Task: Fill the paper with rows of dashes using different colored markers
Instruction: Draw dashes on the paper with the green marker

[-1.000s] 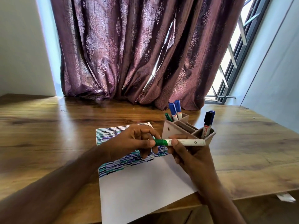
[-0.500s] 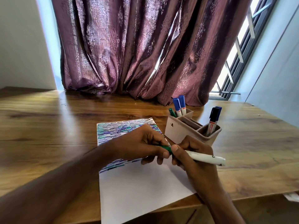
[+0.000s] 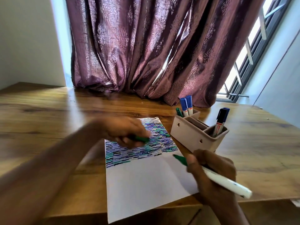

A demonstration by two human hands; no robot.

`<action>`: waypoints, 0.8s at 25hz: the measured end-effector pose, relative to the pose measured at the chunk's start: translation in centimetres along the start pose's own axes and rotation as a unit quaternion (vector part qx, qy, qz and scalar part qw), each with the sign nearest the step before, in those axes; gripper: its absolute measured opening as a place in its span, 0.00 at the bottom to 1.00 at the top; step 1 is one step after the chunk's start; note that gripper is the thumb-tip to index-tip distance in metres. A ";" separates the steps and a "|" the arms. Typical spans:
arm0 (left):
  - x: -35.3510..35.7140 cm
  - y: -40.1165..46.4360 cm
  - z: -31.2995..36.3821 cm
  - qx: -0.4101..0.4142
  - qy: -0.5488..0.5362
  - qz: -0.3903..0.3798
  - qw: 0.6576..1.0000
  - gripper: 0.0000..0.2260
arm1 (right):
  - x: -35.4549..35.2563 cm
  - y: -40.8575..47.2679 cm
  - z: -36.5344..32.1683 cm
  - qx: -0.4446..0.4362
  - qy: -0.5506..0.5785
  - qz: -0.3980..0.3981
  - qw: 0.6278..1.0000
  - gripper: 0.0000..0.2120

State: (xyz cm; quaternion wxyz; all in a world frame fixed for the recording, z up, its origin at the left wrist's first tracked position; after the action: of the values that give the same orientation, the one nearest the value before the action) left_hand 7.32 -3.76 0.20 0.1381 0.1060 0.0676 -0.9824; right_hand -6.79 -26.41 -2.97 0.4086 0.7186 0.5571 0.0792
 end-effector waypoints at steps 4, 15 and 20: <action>-2.6 -2.9 -0.7 0.073 -0.050 0.178 0.980 0.14 | 1.0 1.6 -0.9 0.045 -0.021 -0.044 0.998 0.15; 1.3 2.6 -1.5 -0.078 0.439 0.239 0.863 0.19 | 2.2 3.0 0.5 0.198 -0.047 -0.086 0.975 0.02; 1.2 2.6 -1.6 -0.070 0.441 0.242 0.861 0.19 | 3.1 2.8 2.0 0.284 -0.052 -0.067 0.955 0.03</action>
State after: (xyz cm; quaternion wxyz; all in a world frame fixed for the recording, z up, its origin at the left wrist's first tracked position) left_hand 7.23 -6.29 -1.92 0.3343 0.5315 0.1627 -0.7611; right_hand -2.42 -24.80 -3.42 0.2210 0.7691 0.5814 -0.1473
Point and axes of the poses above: each hand's wrist, its own y-axis towards the middle knuckle, its own x-axis out of the palm, z = x × y, the point moved 2 cm from there along y, towards the middle knuckle, and after that the axes turned 6 degrees about x, right-handed, at the moved point
